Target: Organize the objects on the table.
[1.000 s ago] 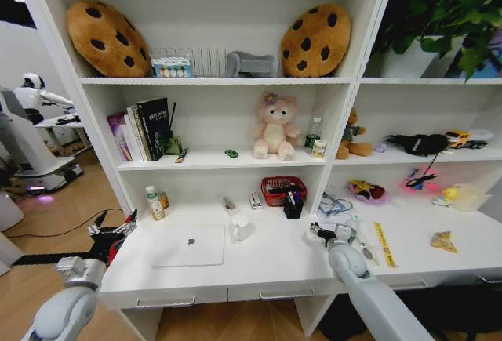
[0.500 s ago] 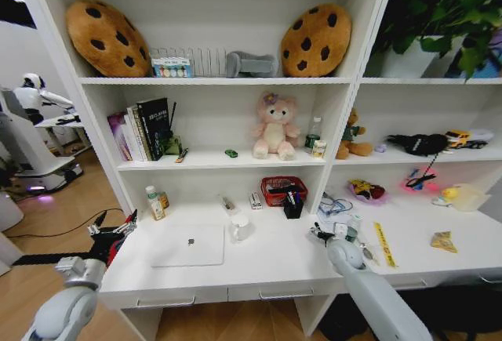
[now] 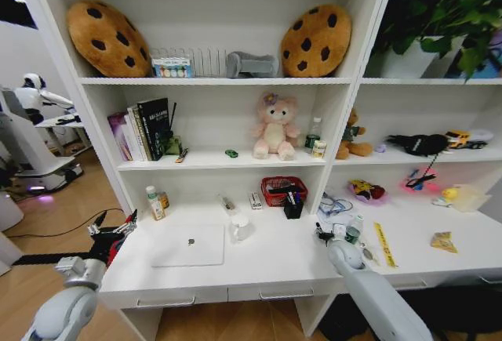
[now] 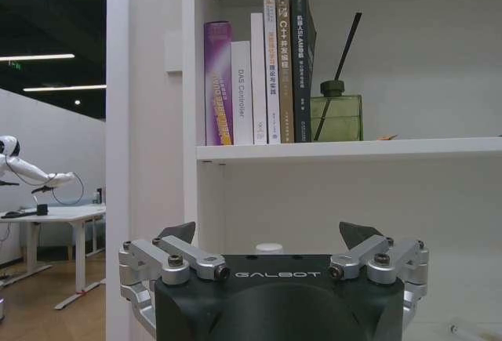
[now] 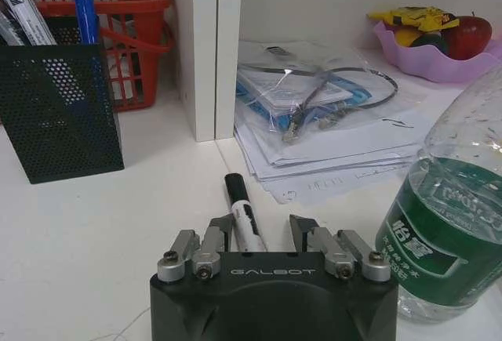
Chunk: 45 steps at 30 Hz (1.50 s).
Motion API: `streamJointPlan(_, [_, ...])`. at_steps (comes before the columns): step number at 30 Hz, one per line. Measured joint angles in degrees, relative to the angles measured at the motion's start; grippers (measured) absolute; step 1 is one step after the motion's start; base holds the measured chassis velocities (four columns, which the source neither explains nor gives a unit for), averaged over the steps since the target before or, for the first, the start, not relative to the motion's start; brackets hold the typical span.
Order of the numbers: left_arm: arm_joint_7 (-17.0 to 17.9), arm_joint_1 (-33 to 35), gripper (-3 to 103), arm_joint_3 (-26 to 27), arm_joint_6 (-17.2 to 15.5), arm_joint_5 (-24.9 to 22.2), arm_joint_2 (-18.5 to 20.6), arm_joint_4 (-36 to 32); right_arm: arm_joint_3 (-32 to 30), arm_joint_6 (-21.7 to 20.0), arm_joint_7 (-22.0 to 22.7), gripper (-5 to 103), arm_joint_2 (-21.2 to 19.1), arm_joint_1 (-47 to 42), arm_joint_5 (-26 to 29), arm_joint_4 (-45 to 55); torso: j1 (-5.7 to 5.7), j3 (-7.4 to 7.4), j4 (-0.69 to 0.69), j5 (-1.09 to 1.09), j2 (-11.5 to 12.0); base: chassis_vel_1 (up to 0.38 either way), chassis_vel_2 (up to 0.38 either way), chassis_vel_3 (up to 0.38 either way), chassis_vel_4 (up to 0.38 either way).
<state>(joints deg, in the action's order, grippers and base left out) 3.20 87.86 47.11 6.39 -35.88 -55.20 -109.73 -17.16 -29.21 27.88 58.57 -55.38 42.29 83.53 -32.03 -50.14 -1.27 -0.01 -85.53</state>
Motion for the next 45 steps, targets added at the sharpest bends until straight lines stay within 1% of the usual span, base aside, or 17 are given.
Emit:
streamJointPlan(2, [0.0, 0.0, 100, 0.0, 0.0, 0.0, 0.0, 0.0, -0.2, 0.1, -0.2, 35, 0.1, -0.4, -0.3, 0.0, 0.00, 0.00, 0.00, -0.01, 0.0, 0.000, 0.000, 0.000, 0.000])
streamJointPlan(4, [0.0, 0.0, 100, 0.0, 0.0, 0.0, 0.0, 0.0, -0.3, 0.1, -0.2, 35, 0.1, -0.5, -0.5, 0.1, 0.00, 0.00, 0.00, 0.00, 0.0, 0.000, 0.000, 0.000, 0.000])
streamJointPlan(6, [0.0, 0.0, 100, 0.0, 0.0, 0.0, 0.0, 0.0, -0.5, 0.3, -0.4, 24, 0.2, -0.8, -0.7, 0.2, 0.01, 0.00, 0.00, 0.00, 0.0, 0.000, 0.000, 0.000, 0.000])
streamJointPlan(7, [0.0, 0.0, 100, 0.0, 0.0, 0.0, 0.0, 0.0, -0.5, 0.3, -0.4, 24, 0.2, -0.8, -0.7, 0.2, 0.01, 0.00, 0.00, 0.00, 0.0, 0.000, 0.000, 0.000, 0.000])
streamJointPlan(9, [0.0, 0.0, 100, 0.0, 0.0, 0.0, 0.0, 0.0, -0.7, 0.8, -0.8, 13, 0.2, -1.2, -1.2, 0.5, 0.00, -0.01, -0.01, 0.01, 0.0, 0.000, 0.000, 0.000, 0.000])
streamJointPlan(10, [0.0, 0.0, 100, 0.0, 0.0, 0.0, 0.0, 0.0, -0.8, 1.3, -1.2, 11, 0.2, -1.4, -1.6, 0.7, 0.00, -0.01, -0.02, 0.02, 0.0, 0.000, 0.000, 0.000, 0.000])
streamJointPlan(15, [0.0, 0.0, 100, 0.0, 0.0, 0.0, 0.0, 0.0, -1.4, 4.5, -3.3, 11, 0.1, -2.3, -4.1, 2.2, 0.00, -0.02, -0.02, 0.05, 0.0, 0.000, 0.000, 0.000, 0.000])
streamJointPlan(18, [0.0, 0.0, 100, 0.0, 0.0, 0.0, 0.0, 0.0, -2.4, 12.1, -7.9, 11, 0.1, -4.3, -10.3, 4.8, 0.00, -0.02, -0.02, 0.02, 0.0, 0.000, 0.000, 0.000, 0.000])
streamJointPlan(19, [0.0, 0.0, 100, 0.0, 0.0, 0.0, 0.0, 0.0, -2.4, 12.1, -7.9, 11, 0.1, -4.3, -10.3, 4.8, 0.00, -0.02, -0.02, 0.02, 0.0, 0.000, 0.000, 0.000, 0.000])
streamJointPlan(20, [0.0, 0.0, 100, 0.0, 0.0, 0.0, 0.0, 0.0, -2.6, 14.4, -9.2, 11, 0.2, -4.9, -11.7, 5.5, 0.00, -0.02, -0.02, 0.03, 0.0, 0.000, 0.000, 0.000, 0.000])
streamJointPlan(21, [0.0, 0.0, 100, 0.0, 0.0, 0.0, 0.0, 0.0, -3.0, 18.5, -11.4, 11, 0.5, -5.6, -14.3, 6.5, 0.00, -0.01, -0.02, 0.00, 0.0, 0.000, 0.000, 0.000, 0.000])
streamJointPlan(22, [0.0, 0.0, 100, 0.0, 0.0, 0.0, 0.0, 0.0, -3.0, 18.5, -11.4, 11, 0.5, -5.6, -14.3, 6.5, 0.00, -0.01, -0.02, 0.00, 0.0, 0.000, 0.000, 0.000, 0.000])
streamJointPlan(25, [0.0, 0.0, 100, 0.0, 0.0, 0.0, 0.0, 0.0, -3.1, 25.8, -15.2, 11, 1.9, -5.0, -20.1, 5.6, 0.00, -0.01, -0.02, 0.01, 0.0, 0.000, 0.000, 0.000, 0.000])
streamJointPlan(26, [0.0, 0.0, 100, 0.0, 0.0, 0.0, 0.0, 0.0, -3.1, 25.8, -15.2, 11, 1.9, -5.0, -20.1, 5.6, 0.00, -0.01, -0.02, 0.01, 0.0, 0.000, 0.000, 0.000, 0.000])
streamJointPlan(29, [0.0, 0.0, 100, 0.0, 0.0, 0.0, 0.0, 0.0, -2.7, 31.0, -17.7, 11, 3.5, -2.7, -23.6, 3.8, 0.00, -0.01, 0.00, 0.01, 0.0, 0.000, 0.000, 0.000, 0.000])
streamJointPlan(38, [0.0, 0.0, 100, 0.0, 0.0, 0.0, 0.0, 0.0, -0.8, 34.7, -20.4, 11, 6.2, 3.0, -27.2, -1.9, 0.00, -0.01, 0.00, 0.01, 0.0, 0.000, 0.000, 0.000, 0.000])
streamJointPlan(45, [0.0, 0.0, 100, 0.0, 0.0, 0.0, 0.0, 0.0, 0.3, 40.2, -24.0, 11, 8.5, 10.2, -30.9, -11.0, 0.00, -0.01, -0.01, 0.00, 0.0, 0.000, 0.000, 0.000, 0.000])
